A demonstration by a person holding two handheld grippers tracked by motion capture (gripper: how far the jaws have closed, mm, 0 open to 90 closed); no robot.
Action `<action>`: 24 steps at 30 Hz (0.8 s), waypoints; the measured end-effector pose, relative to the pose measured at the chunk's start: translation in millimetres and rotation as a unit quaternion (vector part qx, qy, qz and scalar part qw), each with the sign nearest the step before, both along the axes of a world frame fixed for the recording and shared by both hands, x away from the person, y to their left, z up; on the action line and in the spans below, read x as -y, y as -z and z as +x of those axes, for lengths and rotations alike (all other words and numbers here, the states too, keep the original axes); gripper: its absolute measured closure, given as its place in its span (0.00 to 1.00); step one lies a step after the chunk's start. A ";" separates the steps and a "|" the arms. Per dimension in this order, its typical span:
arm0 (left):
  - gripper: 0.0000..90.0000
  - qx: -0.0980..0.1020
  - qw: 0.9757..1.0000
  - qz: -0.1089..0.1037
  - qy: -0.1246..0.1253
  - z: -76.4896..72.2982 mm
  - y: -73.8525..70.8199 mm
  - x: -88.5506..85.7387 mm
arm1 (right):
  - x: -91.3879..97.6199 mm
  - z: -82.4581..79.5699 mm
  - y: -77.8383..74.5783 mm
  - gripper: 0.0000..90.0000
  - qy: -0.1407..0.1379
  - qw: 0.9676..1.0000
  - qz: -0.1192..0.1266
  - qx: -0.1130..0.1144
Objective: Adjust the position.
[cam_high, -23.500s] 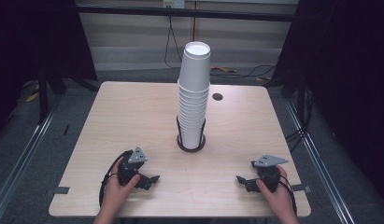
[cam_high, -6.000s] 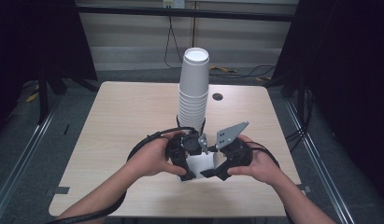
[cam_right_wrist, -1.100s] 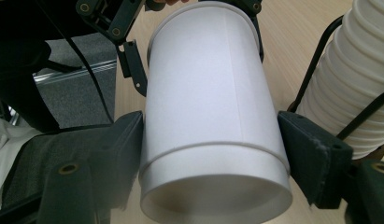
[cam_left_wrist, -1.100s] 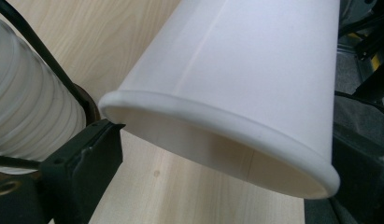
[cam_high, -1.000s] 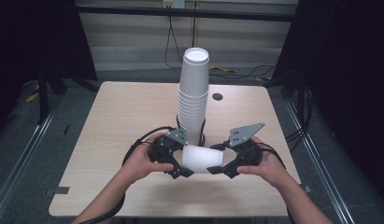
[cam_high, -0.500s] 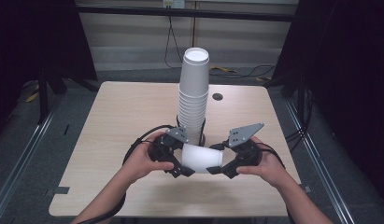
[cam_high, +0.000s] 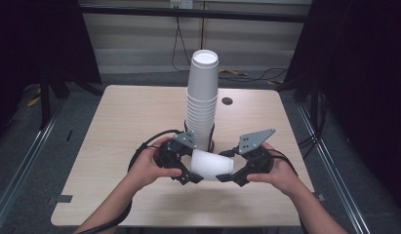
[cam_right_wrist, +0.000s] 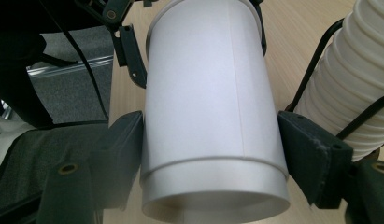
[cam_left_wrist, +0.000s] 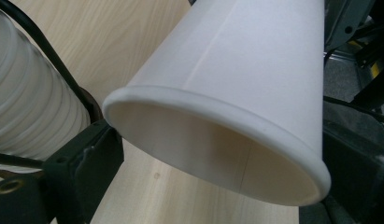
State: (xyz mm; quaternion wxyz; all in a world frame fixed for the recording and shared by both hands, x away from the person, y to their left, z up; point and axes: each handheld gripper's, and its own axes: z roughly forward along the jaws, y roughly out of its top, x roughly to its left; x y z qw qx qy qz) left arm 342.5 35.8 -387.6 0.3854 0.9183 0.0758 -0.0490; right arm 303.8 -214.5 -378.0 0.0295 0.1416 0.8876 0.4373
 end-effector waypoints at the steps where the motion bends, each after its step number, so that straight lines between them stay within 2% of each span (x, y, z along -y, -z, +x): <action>1: 0.08 0.001 1.000 0.002 0.000 -0.1 -0.4 0.0 | -0.3 0.1 0.7 0.28 -0.001 1.000 -0.003 -0.003; 10: 0.09 0.000 1.000 0.009 0.004 -1.0 -1.7 0.6 | -0.9 -0.3 5.3 0.28 -0.003 1.000 -0.015 -0.012; 12: 0.09 0.002 1.000 0.008 0.004 -0.8 -1.2 0.6 | -1.0 -0.2 5.3 0.28 -0.004 1.000 -0.016 -0.008; 24: 0.06 -0.019 1.000 -0.004 -0.005 2.3 1.1 0.2 | -3.7 -1.0 4.4 0.28 -0.008 0.999 -0.030 0.010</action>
